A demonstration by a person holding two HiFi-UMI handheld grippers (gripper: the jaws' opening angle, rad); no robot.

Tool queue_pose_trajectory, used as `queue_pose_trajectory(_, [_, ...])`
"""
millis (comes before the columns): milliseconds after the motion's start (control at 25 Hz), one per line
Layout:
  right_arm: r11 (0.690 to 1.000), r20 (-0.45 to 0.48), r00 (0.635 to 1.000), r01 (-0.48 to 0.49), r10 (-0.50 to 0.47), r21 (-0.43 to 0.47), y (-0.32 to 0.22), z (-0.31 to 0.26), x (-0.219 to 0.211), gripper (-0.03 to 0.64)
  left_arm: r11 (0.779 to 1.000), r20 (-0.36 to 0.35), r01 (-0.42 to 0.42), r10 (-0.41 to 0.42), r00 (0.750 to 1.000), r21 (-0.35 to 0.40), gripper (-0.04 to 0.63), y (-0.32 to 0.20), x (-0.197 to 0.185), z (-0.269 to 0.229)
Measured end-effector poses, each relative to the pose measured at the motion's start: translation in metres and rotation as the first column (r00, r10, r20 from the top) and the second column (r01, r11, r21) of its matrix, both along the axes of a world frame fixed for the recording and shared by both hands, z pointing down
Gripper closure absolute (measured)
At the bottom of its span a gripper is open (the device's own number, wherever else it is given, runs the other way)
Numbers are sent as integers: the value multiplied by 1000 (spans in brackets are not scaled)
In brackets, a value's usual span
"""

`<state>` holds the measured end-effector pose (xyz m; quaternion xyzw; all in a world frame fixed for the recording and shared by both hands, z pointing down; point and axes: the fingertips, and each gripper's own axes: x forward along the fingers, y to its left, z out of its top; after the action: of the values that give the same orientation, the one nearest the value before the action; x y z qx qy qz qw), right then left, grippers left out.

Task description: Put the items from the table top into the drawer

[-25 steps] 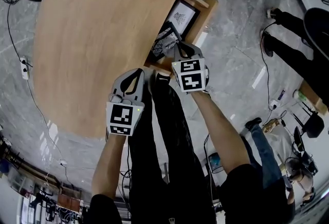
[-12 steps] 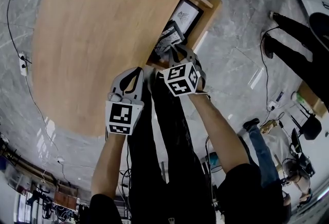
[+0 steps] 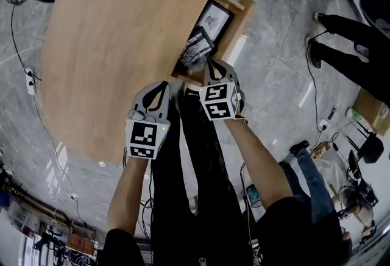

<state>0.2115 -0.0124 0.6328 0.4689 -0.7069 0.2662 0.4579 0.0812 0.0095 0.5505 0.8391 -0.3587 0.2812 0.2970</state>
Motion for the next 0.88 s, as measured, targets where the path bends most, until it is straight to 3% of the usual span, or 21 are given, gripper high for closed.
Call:
queue_pose_trajectory(160, [993, 57, 992, -114, 116, -32, 9, -20, 4, 606, 1000, 1, -24, 24, 1000, 17, 580, 2, 6, -16])
queue_pose_trajectory(400, [970, 196, 951, -240, 241, -27, 17, -72, -2, 607, 998, -8, -24, 24, 1000, 52, 580, -4, 11, -59])
queue_pose_trajectory(680, [955, 301, 913, -297, 276, 25, 27, -153, -21, 607, 997, -26, -25, 27, 999, 77, 580, -9, 16, -119])
queue_pose_trajectory(880, [944, 367, 896, -309, 248, 118, 17, -235, -29, 607, 991, -11, -50, 52, 999, 124, 580, -12, 24, -183])
